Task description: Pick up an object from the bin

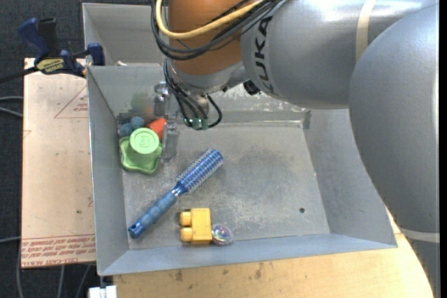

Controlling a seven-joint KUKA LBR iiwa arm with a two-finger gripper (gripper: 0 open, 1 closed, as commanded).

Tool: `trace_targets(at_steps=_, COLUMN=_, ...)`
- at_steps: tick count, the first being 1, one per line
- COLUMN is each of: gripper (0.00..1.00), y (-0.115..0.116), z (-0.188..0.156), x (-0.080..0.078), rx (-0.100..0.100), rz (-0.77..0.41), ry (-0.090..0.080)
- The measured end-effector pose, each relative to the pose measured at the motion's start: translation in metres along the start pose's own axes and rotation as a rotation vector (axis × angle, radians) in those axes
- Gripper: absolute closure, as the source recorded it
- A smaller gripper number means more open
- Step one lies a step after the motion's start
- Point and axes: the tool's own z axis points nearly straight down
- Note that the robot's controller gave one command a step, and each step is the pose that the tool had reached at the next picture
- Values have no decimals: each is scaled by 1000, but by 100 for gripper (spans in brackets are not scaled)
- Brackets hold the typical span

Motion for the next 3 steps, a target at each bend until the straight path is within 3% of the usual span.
trace_targets(at_steps=1, gripper=0, y=-92, z=134, x=43, rx=3, rz=36, ry=2)
trace_targets(at_steps=2, gripper=100, y=-90, z=130, x=41, rx=1, rz=32, ry=-5)
trace_targets(at_steps=3, gripper=100, y=-75, z=19, x=85, rx=-2, rz=4, ry=-12)
